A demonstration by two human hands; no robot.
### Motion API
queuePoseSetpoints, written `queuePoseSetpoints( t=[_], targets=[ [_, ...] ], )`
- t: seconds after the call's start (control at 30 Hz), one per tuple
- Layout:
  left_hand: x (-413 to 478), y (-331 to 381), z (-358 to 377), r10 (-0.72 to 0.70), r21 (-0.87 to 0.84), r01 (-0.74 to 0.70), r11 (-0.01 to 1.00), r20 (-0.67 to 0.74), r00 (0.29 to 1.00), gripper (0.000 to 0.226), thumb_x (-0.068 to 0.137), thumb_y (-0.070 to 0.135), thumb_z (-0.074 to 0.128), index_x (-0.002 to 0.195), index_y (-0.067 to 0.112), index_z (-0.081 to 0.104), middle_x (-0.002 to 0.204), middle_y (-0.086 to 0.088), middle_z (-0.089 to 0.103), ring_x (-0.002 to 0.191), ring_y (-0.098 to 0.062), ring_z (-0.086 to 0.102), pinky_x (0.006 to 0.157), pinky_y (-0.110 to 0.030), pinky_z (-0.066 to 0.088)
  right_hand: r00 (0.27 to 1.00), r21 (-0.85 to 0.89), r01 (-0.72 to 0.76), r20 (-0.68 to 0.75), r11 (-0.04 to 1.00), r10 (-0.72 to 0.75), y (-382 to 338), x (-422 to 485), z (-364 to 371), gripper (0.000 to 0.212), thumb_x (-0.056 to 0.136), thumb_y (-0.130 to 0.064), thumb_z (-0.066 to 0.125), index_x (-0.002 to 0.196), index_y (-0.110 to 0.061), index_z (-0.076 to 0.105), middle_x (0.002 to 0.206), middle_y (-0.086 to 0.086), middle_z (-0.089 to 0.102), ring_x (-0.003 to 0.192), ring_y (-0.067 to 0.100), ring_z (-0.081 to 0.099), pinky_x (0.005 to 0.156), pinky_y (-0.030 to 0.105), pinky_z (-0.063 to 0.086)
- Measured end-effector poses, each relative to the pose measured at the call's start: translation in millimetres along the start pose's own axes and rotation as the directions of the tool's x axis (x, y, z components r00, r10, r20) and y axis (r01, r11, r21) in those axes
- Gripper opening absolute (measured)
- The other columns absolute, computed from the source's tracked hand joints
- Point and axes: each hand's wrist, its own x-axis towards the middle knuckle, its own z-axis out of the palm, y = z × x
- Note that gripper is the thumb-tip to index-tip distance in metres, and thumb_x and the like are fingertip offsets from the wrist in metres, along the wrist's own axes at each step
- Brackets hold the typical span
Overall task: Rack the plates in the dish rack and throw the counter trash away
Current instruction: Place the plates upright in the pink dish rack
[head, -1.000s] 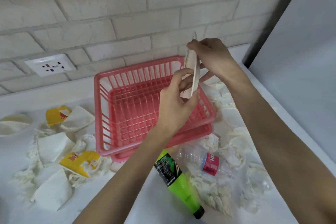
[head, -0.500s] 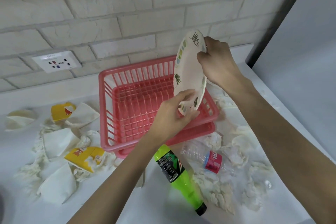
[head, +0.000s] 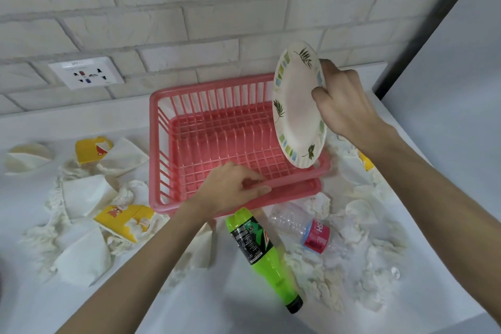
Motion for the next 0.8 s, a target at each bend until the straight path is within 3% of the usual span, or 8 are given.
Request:
queuePoseSetpoints(
  t=[0.13,0.23,0.37,0.47,0.6,0.8],
  targets=[
    [1.0,-0.3,0.8,0.057,0.049,-0.055,0.997,-0.021,0.998,0.049,0.092,0.067,0.040,0.106,0.034,0.073,0.086,0.014,0.075,0.070,-0.008,0.067,0.068,-0.035,0.055,1.000,-0.002,0.014,0.007,1.000,-0.014,-0.8,-2.2,6.6,0.035,0.089,-0.013,0.039,0.120,0.000,0.048,0.083,0.015,0.052,0.068,0.035,0.046,0.062,0.034,0.035],
    [0.7,-1.2,0.7,0.111,0.140,-0.109,0.984,-0.006,0.994,0.055,0.096,0.065,0.031,0.102,0.030,0.073,0.079,0.009,0.073,0.064,-0.011,0.062,0.063,-0.033,0.052,0.999,-0.028,0.048,0.002,0.998,-0.048,-6.1,-1.2,7.8,0.043,0.086,-0.020,0.035,0.123,-0.001,0.048,0.079,0.014,0.053,0.067,0.034,0.050,0.063,0.034,0.040],
    [-1.5,-4.5,4.6,0.207,0.227,-0.195,0.954,-0.027,0.978,0.060,0.099,0.061,0.027,0.097,0.021,0.072,0.074,0.005,0.071,0.064,-0.018,0.064,0.057,-0.030,0.048,0.996,-0.126,0.081,-0.024,0.989,-0.085,-10.5,3.1,1.6,0.029,0.084,0.001,0.041,0.111,0.009,0.048,0.077,0.013,0.039,0.065,0.039,0.041,0.057,0.036,0.027],
    [-1.2,-4.7,11.8,0.290,0.259,-0.259,0.930,-0.089,0.953,0.066,0.101,0.059,0.023,0.094,0.016,0.073,0.075,0.003,0.074,0.062,-0.021,0.067,0.054,-0.029,0.050,0.997,-0.122,0.070,-0.030,0.990,-0.074,-11.2,3.4,0.8,0.029,0.087,-0.002,0.042,0.114,0.006,0.048,0.070,0.011,0.040,0.060,0.034,0.038,0.057,0.036,0.029],
    [1.2,-1.6,18.2,0.285,0.238,-0.261,0.935,-0.071,0.956,0.071,0.100,0.061,0.019,0.096,0.015,0.072,0.081,0.001,0.076,0.065,-0.022,0.069,0.058,-0.032,0.054,1.000,-0.145,0.018,-0.009,0.989,-0.020,-11.9,4.4,6.5,0.030,0.083,-0.003,0.043,0.113,0.004,0.046,0.060,0.005,0.028,0.052,0.021,0.025,0.053,0.036,0.016],
    [2.7,-1.4,15.9,0.270,0.225,-0.256,0.940,-0.032,0.962,0.063,0.100,0.059,0.026,0.098,0.015,0.072,0.081,0.001,0.075,0.068,-0.019,0.069,0.063,-0.035,0.055,0.991,-0.147,0.129,-0.021,0.981,-0.134,-15.1,6.8,0.5,0.023,0.083,-0.003,0.040,0.105,0.002,0.047,0.056,0.003,0.028,0.050,0.017,0.027,0.046,0.029,0.014]
  ],
)
